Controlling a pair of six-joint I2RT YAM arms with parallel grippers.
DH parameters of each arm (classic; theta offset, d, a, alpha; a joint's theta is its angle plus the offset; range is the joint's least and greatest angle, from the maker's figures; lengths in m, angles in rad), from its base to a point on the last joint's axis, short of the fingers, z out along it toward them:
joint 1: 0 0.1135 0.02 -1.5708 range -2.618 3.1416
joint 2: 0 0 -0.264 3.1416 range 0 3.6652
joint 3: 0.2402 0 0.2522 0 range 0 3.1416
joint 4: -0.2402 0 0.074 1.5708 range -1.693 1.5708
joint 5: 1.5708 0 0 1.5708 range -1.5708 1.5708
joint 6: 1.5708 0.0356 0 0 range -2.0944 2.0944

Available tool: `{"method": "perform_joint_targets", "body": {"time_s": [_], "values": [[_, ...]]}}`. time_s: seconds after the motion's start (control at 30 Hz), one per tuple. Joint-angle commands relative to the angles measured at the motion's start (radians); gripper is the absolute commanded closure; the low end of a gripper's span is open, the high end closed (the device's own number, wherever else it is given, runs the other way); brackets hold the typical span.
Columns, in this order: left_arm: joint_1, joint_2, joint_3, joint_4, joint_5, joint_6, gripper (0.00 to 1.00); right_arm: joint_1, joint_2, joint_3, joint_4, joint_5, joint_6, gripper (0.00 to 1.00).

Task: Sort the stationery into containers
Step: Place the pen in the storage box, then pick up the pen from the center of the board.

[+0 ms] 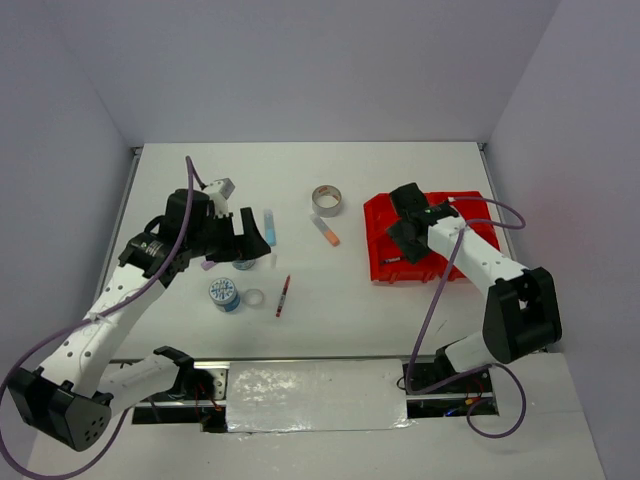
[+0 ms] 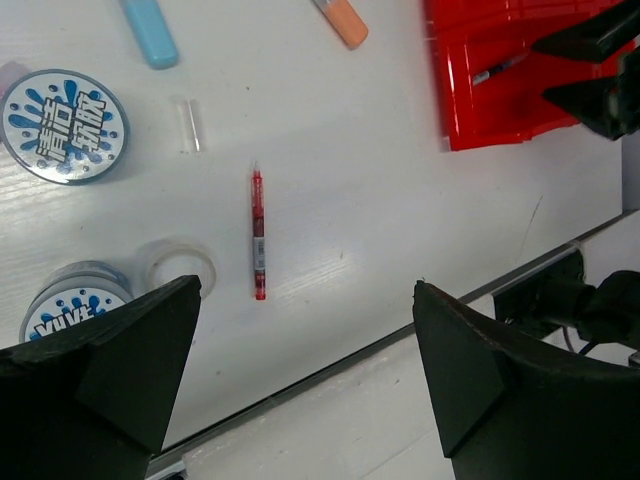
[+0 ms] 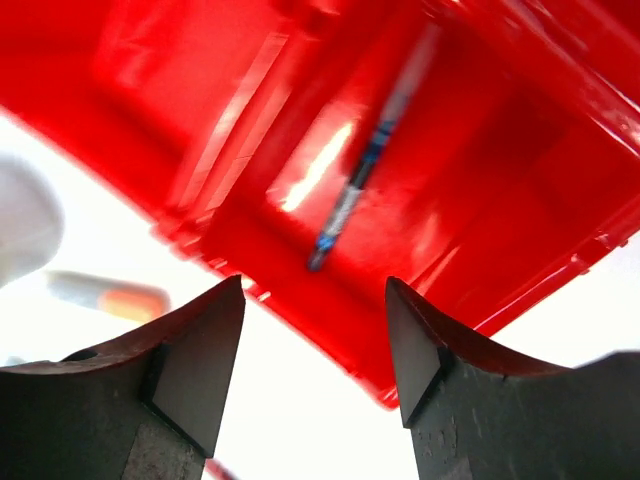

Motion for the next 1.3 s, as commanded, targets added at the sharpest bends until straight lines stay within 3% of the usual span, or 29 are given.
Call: {"method": "perform_joint_targets", "body": {"time_s": [0.0,0.2,0.23,0.3,0.43,0.77,1.07,1.27], "values": [[-0.03,0.005,-0.018,0.0,0.042,0.053,0.01,-0.001,-0.099,0.082,0.022,0.008,-0.057,0.34],[-0.216,0.098,-0.023,-0.021,-0.145,0.003,0.03,0.046,-0.24,0.156,0.149,-0.035,-0.305,0.29],[-0.237,0.121,-0.027,-0.015,-0.162,-0.007,0.04,0.056,-0.246,0.179,0.153,-0.062,-0.339,0.18],[-0.247,0.15,-0.039,0.009,-0.176,-0.036,0.06,0.091,-0.242,0.196,0.121,-0.073,-0.391,0.16],[-0.256,0.236,-0.041,0.029,-0.201,-0.054,0.13,0.177,-0.306,0.146,0.033,0.045,-0.384,0.16],[-0.314,0.483,0.013,0.08,-0.29,-0.054,0.34,0.183,-0.512,-0.045,0.117,-0.084,-0.434,0.16],[-0.365,0.611,0.005,0.074,-0.366,-0.083,0.39,0.18,-0.605,-0.074,0.113,-0.114,-0.453,0.16],[-0.371,0.666,-0.043,0.135,-0.359,-0.088,0.49,0.18,-0.628,-0.08,0.11,-0.136,-0.464,0.16]]}}
